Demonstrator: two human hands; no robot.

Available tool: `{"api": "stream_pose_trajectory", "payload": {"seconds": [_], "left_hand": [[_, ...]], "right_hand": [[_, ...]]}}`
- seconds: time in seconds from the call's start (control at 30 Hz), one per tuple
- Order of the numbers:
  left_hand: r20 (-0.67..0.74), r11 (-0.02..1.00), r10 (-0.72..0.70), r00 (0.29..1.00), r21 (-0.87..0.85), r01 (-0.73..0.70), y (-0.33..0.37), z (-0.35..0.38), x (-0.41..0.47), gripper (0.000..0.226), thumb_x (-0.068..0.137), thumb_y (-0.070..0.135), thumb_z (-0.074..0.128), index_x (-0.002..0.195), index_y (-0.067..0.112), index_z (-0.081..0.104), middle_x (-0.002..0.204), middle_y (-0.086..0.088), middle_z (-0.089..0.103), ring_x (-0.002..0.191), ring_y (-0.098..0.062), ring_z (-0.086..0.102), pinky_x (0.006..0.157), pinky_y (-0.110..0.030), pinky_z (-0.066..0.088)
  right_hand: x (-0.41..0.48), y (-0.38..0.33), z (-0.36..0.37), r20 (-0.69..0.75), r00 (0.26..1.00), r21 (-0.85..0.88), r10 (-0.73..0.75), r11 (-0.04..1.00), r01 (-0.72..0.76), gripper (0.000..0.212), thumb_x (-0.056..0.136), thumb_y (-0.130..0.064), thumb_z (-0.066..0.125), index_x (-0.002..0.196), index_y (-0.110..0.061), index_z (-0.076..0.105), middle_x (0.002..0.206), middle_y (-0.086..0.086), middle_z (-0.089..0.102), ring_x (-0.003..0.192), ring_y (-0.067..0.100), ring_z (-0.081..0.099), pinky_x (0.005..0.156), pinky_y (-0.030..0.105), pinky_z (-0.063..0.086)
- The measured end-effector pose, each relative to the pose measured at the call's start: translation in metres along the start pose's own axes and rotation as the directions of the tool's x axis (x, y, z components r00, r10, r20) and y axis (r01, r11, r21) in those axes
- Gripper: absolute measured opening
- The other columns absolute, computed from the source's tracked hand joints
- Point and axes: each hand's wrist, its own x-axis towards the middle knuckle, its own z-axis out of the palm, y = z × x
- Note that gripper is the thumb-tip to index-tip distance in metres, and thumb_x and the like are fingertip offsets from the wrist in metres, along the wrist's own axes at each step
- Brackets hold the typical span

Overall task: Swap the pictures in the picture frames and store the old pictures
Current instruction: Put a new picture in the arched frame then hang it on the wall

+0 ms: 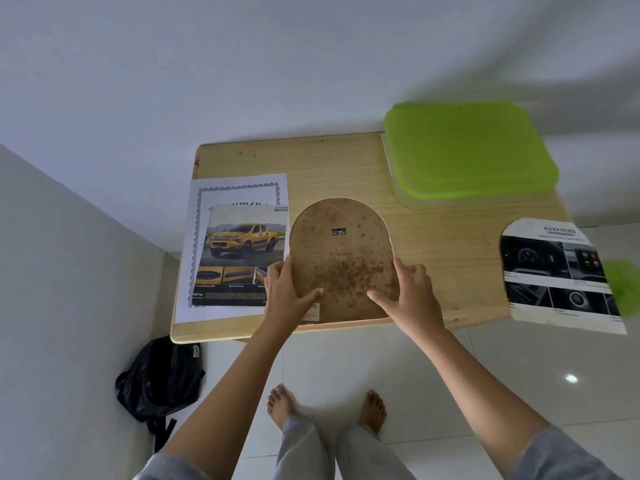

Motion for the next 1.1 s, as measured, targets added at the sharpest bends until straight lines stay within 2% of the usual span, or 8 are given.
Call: {"api": "stream_pose_trajectory", "payload": {"seconds": [0.13, 0.23, 0.33, 0.43, 0.57, 0.77, 0.93, 1.1], "left_hand": [[-0.048, 0.973, 0.130, 0.990, 0.200, -0.118, 0.014, 0.003, 0.014, 0.065, 0.092, 0.039, 0.051, 0.144, 0.013, 0.023, 0.145, -0.007, 0.025, 0.135, -0.025, 0.022, 0.108, -0.044, 0.032], [0.002, 0.913, 0.226, 0.974, 0.349, -0.212, 0.019, 0.011, 0.030, 0.062, 0.097, 0.043, 0.034, 0.148, 0.012, 0.015, 0.155, -0.007, 0.014, 0.144, -0.023, 0.006, 0.116, -0.039, 0.011], [0.077, 0.830, 0.317, 0.945, 0.460, -0.316, 0.014, 0.020, 0.045, 0.068, 0.093, 0.053, 0.009, 0.148, 0.013, 0.003, 0.157, -0.008, 0.000, 0.143, -0.017, -0.012, 0.115, -0.032, -0.009], [0.129, 0.771, 0.356, 0.925, 0.518, -0.369, 0.006, 0.026, 0.053, 0.075, 0.088, 0.060, -0.005, 0.146, 0.013, -0.001, 0.157, -0.008, -0.001, 0.141, -0.017, -0.012, 0.114, -0.030, -0.010], [0.131, 0.755, 0.340, 0.931, 0.553, -0.353, 0.003, 0.029, 0.054, 0.070, 0.094, 0.055, 0.006, 0.147, 0.009, 0.014, 0.155, -0.012, 0.012, 0.143, -0.020, 0.006, 0.117, -0.030, -0.002], [0.129, 0.749, 0.325, 0.937, 0.570, -0.338, 0.004, 0.029, 0.053, 0.066, 0.096, 0.049, 0.017, 0.147, 0.009, 0.018, 0.155, -0.012, 0.015, 0.143, -0.018, 0.005, 0.116, -0.031, 0.001], [0.122, 0.742, 0.323, 0.938, 0.583, -0.331, 0.004, 0.028, 0.054, 0.065, 0.095, 0.048, 0.020, 0.146, 0.009, 0.019, 0.155, -0.012, 0.017, 0.143, -0.019, 0.008, 0.116, -0.031, 0.001], [0.081, 0.767, 0.318, 0.944, 0.563, -0.307, 0.015, 0.024, 0.057, 0.069, 0.090, 0.052, 0.015, 0.146, 0.013, 0.025, 0.154, -0.009, 0.021, 0.143, -0.023, 0.019, 0.115, -0.036, 0.011]], "right_hand": [[0.018, -0.013, -0.003, -0.124, 0.988, 0.011, -0.092, 0.996, 0.094, 0.061, 0.089, -0.038, 0.054, 0.141, -0.013, 0.031, 0.136, 0.010, 0.037, 0.124, 0.025, 0.039, 0.091, 0.035, 0.044], [0.035, -0.026, 0.006, -0.109, 0.979, 0.073, -0.171, 0.981, 0.180, 0.057, 0.095, -0.029, 0.046, 0.143, -0.006, 0.025, 0.149, 0.012, 0.026, 0.139, 0.024, 0.023, 0.111, 0.031, 0.025], [0.046, -0.034, 0.020, -0.046, 0.969, 0.042, -0.243, 0.969, 0.245, 0.060, 0.096, -0.038, 0.032, 0.145, -0.004, 0.019, 0.154, 0.013, 0.016, 0.143, 0.023, 0.011, 0.117, 0.032, 0.012], [0.051, -0.032, 0.038, -0.036, 0.966, -0.069, -0.256, 0.965, 0.253, 0.072, 0.095, -0.052, 0.011, 0.142, 0.000, 0.028, 0.151, 0.019, 0.022, 0.142, 0.029, 0.016, 0.117, 0.037, 0.010], [0.048, -0.031, 0.046, -0.036, 0.969, -0.153, -0.243, 0.960, 0.235, 0.066, 0.097, -0.046, 0.012, 0.140, 0.000, 0.032, 0.149, 0.020, 0.027, 0.140, 0.029, 0.024, 0.113, 0.038, 0.014], [0.049, -0.031, 0.049, -0.048, 0.970, -0.202, -0.239, 0.953, 0.225, 0.063, 0.096, -0.043, 0.019, 0.143, -0.002, 0.025, 0.152, 0.018, 0.020, 0.142, 0.027, 0.017, 0.113, 0.038, 0.013], [0.051, -0.033, 0.049, -0.051, 0.974, -0.207, -0.221, 0.956, 0.207, 0.062, 0.094, -0.041, 0.025, 0.142, -0.003, 0.029, 0.151, 0.018, 0.025, 0.141, 0.027, 0.021, 0.113, 0.037, 0.013], [0.057, -0.038, 0.032, -0.082, 0.971, -0.143, -0.223, 0.967, 0.210, 0.058, 0.090, -0.038, 0.025, 0.136, -0.006, 0.041, 0.145, 0.015, 0.037, 0.135, 0.029, 0.035, 0.110, 0.038, 0.029]]}}
